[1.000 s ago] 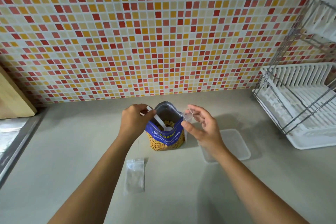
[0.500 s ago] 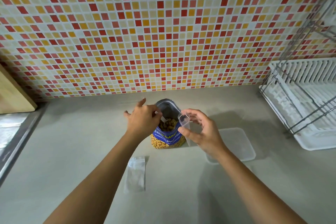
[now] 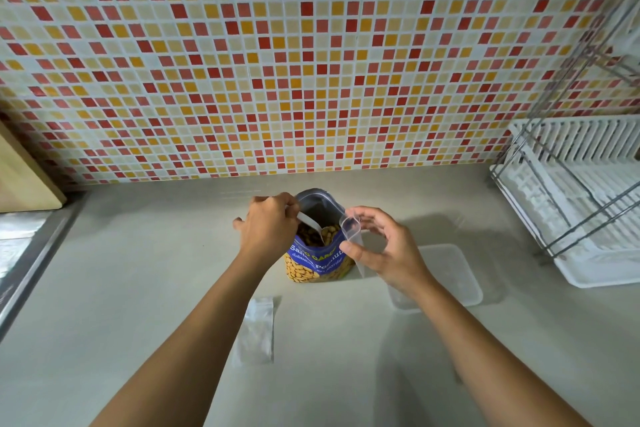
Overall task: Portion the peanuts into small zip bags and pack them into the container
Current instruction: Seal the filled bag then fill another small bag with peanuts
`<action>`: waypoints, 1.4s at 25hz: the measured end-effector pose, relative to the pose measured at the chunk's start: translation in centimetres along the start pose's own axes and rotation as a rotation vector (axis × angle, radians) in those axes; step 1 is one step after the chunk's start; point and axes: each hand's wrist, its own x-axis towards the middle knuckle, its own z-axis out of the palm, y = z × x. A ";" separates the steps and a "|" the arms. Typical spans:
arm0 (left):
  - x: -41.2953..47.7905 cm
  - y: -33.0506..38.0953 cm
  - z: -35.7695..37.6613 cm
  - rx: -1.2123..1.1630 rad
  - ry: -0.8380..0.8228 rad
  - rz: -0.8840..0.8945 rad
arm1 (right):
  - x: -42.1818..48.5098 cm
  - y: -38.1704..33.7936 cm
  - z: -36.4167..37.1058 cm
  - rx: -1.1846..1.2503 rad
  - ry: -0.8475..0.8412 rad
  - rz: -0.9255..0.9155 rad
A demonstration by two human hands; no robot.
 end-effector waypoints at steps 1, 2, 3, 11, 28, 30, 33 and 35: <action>0.1 -0.1 -0.1 -0.013 -0.003 -0.007 | -0.1 -0.1 0.0 -0.002 0.002 -0.002; 0.2 -0.3 -0.2 -0.029 -0.008 -0.015 | -0.1 -0.1 0.0 0.000 0.005 -0.003; 0.4 -0.5 -0.3 -0.046 -0.013 -0.022 | -0.2 -0.1 0.1 0.006 0.010 -0.006; 0.6 -1.0 -1.9 -0.240 -0.025 -0.043 | -0.6 -0.8 0.2 0.013 0.025 -0.004; 0.9 -3.3 -7.2 -0.529 0.063 -0.166 | 0.4 -3.0 1.5 -0.375 0.203 -0.176; 0.9 -2.6 -8.4 -0.552 0.075 -0.146 | 0.6 -3.4 1.9 -0.407 0.207 -0.178; 0.8 -1.0 -9.7 -0.509 0.071 -0.071 | 0.9 -4.0 2.4 -0.388 0.228 -0.189; 0.5 0.4 -10.1 -0.412 0.069 0.008 | 1.1 -4.4 2.7 -0.370 0.234 -0.194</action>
